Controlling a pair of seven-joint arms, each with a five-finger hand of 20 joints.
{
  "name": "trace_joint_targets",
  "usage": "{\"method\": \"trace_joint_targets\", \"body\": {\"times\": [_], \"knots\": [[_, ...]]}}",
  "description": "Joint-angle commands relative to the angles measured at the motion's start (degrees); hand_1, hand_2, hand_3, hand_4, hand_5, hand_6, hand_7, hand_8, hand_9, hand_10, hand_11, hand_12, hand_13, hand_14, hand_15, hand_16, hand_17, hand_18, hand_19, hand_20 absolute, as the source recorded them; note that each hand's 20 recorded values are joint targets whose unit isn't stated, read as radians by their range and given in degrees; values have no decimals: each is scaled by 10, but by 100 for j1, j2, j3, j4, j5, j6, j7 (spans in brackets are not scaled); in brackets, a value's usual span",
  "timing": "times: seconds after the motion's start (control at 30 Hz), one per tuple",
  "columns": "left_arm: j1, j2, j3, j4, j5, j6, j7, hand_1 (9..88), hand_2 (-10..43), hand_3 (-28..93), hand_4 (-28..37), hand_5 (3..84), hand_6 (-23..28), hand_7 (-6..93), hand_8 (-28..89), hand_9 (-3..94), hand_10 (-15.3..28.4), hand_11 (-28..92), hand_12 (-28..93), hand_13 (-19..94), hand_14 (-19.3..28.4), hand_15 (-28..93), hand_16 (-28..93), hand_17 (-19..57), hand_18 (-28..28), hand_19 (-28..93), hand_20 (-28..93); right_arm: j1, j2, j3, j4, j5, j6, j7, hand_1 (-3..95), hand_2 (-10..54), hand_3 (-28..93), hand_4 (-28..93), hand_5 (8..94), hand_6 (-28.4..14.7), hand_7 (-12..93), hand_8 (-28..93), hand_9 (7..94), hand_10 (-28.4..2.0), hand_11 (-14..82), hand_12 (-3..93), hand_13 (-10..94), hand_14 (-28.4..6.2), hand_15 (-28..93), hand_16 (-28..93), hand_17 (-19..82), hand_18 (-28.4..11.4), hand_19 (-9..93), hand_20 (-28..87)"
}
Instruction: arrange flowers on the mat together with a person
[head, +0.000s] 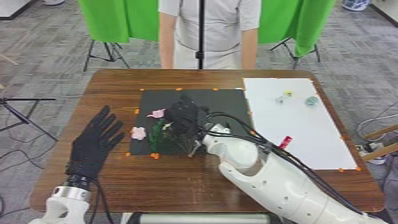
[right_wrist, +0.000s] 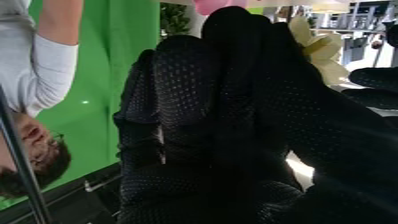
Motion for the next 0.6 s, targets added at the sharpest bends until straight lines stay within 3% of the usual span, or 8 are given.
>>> {"method": "trace_joint_targets", "body": {"times": [0.03,0.6], "knots": [[1,31,37,63,-17,-83,-47,241,-31,735,-270,246,11,160,-87,181,94,115,138,162,116,138,60,-129,194,384,137,140,-185,-20,233,-268,97,237,486,-95,816,-283,691,33,458,-59,855,-55,201,499,726,-44,621,295,271,-167,727,404],[-92,66,47,129,3,-181,-126,242,-31,735,-270,245,11,161,-87,182,94,116,138,164,116,139,60,-130,195,384,137,75,-214,31,249,-385,-93,344,462,-95,819,-283,620,28,454,-74,793,-59,169,468,676,-40,613,312,242,-169,708,411]]}}
